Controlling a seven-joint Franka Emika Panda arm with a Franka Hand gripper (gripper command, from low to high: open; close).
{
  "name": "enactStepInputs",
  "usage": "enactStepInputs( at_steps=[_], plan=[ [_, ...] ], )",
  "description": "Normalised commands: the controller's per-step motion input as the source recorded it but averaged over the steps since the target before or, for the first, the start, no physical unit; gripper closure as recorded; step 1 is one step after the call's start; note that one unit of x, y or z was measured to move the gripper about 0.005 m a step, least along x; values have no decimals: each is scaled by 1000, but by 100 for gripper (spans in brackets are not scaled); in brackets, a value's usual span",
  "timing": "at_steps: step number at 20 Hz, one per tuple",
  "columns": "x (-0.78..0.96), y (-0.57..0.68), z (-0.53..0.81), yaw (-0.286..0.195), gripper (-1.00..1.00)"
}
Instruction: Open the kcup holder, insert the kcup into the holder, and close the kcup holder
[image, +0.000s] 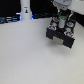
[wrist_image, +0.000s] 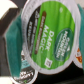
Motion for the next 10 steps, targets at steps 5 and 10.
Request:
enactStepInputs(
  at_steps=[5, 10],
  plan=[
    [17, -49, -152, -11, 100],
    [36, 27, -52, 7, 100]
  ],
)
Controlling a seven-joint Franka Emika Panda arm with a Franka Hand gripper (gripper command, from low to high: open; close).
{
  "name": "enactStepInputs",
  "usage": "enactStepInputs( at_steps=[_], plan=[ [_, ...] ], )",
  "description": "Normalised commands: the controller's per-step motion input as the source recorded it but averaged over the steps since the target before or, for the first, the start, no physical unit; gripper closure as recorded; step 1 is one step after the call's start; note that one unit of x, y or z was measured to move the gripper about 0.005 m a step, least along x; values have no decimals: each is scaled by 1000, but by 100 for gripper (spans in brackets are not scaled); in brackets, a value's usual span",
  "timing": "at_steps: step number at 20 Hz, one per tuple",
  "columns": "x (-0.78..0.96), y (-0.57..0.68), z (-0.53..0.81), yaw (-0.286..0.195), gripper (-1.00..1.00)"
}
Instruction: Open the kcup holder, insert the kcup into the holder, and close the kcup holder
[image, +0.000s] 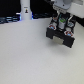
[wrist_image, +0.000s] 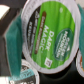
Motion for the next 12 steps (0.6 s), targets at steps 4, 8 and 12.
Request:
enactStepInputs(
  at_steps=[4, 8, 12],
  plan=[
    [102, 114, -125, 15, 100],
    [84, 127, -35, 32, -100],
    [85, 102, 176, 61, -100]
  ],
)
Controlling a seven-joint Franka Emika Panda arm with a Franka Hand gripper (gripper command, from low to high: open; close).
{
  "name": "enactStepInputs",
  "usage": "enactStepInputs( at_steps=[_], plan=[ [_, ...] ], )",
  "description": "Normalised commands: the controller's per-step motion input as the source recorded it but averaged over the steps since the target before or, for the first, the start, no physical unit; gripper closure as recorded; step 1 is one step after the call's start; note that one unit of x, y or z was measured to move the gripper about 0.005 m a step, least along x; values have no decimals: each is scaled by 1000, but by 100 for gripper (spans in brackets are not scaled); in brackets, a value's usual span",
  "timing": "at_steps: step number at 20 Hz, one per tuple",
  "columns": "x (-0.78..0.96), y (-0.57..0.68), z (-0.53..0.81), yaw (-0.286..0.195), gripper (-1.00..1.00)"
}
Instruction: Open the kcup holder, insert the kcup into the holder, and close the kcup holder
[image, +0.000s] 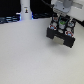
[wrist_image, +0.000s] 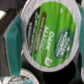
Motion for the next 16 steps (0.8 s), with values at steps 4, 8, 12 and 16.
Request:
enactStepInputs(
  at_steps=[4, 8, 12, 16],
  plan=[
    [178, 11, 422, 80, -100],
    [286, -190, 543, 76, -100],
    [434, -389, 421, 73, -100],
    [608, -445, 346, 27, -100]
  ],
)
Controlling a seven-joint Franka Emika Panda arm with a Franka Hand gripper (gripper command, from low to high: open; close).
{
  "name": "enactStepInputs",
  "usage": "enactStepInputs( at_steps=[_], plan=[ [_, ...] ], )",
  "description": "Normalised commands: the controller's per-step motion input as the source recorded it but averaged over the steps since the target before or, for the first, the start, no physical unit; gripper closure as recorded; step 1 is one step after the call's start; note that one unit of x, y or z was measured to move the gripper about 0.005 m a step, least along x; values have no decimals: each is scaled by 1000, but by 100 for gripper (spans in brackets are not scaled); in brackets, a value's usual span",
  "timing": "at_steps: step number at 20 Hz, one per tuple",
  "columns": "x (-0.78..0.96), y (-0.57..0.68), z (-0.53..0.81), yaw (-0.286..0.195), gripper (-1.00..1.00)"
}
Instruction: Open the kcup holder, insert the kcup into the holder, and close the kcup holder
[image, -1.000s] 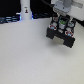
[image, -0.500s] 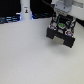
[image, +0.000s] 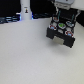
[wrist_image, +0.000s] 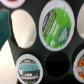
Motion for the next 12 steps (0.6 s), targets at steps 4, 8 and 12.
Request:
enactStepInputs(
  at_steps=[4, 8, 12],
  plan=[
    [691, -432, 268, 11, -100],
    [798, -377, 205, 4, -100],
    [811, -321, 81, 5, -100]
  ],
)
